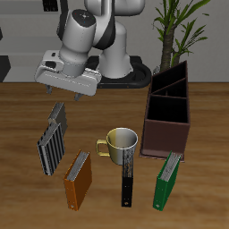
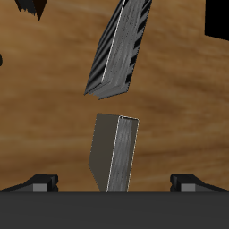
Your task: Place the yellow book into the left desk caddy's back compartment
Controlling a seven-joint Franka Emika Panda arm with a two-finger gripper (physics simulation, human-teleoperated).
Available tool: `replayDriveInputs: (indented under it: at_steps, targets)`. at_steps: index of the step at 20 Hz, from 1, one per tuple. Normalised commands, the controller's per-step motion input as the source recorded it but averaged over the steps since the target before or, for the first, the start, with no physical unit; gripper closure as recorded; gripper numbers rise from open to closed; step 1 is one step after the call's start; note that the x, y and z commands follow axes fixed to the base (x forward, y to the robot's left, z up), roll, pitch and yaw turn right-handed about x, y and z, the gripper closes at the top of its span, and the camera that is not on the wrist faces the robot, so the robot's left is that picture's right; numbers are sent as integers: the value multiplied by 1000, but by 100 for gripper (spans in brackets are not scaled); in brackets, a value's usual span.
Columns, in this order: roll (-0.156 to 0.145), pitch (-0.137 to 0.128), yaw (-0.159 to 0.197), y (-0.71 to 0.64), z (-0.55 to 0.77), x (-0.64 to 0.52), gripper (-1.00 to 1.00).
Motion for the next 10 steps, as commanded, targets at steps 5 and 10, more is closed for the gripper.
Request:
replayDriveInputs:
  at_steps: [5, 10]
  targets:
    - [-18, 13, -23, -126, -197, 9, -100]
    - [1, 2, 0, -101, -201, -42, -100]
